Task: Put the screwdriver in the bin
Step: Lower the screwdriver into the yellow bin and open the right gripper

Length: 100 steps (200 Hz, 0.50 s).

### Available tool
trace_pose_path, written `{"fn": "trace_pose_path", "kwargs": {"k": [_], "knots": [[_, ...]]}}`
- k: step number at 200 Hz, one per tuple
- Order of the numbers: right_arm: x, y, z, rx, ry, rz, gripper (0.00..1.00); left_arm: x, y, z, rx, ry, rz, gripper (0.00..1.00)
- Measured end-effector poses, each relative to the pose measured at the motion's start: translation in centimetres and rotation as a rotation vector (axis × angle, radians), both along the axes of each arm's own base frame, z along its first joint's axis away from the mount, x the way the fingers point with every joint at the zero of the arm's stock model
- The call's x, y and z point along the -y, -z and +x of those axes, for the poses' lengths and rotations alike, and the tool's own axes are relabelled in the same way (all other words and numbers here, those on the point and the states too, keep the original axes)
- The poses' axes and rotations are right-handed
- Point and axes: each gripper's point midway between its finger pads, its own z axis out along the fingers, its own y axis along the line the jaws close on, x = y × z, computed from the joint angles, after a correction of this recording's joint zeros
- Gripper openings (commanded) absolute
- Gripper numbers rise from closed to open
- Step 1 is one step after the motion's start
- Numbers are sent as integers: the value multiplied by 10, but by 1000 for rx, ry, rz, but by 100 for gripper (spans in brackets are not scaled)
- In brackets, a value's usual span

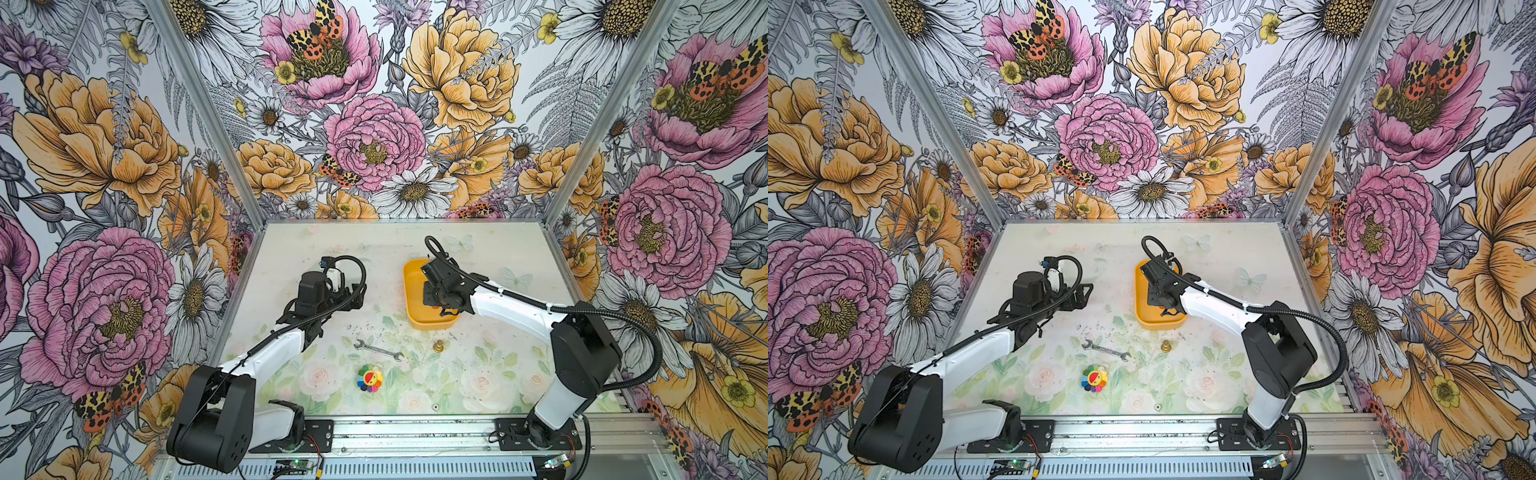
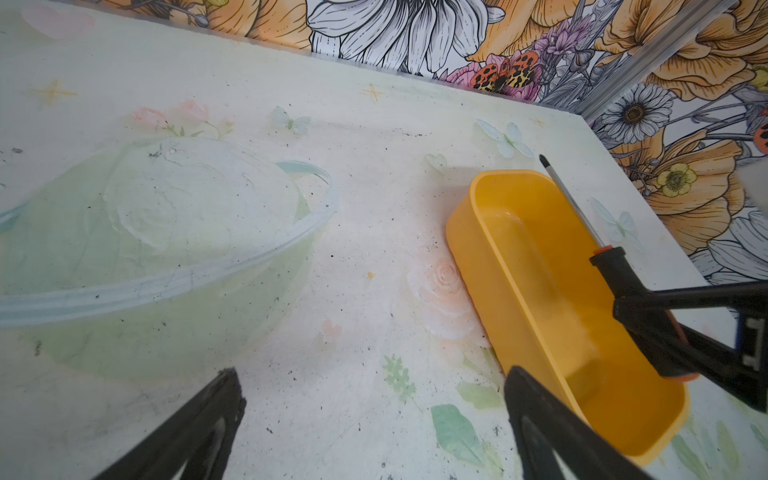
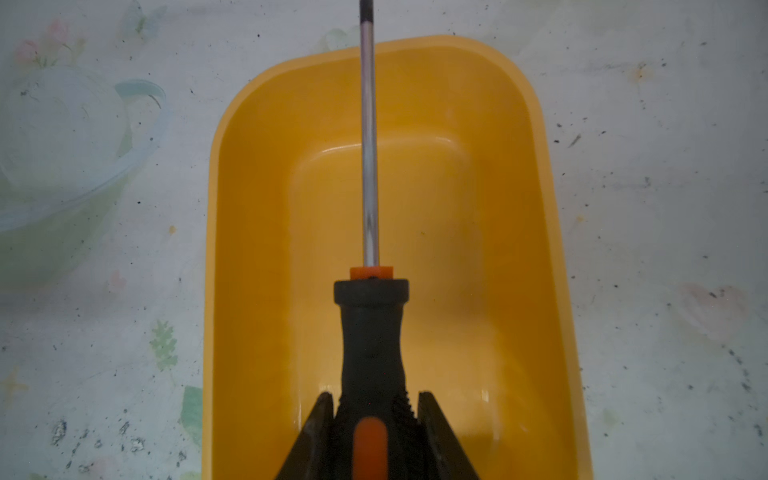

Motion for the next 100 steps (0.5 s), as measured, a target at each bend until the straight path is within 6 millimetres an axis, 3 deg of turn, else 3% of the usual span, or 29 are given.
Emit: {"fn": "trace_pose_path", "kwargs": {"k": [100], "knots": [[3,45,-3,-87,2,-73,0,1,0,0,0,2,0,99]]}}
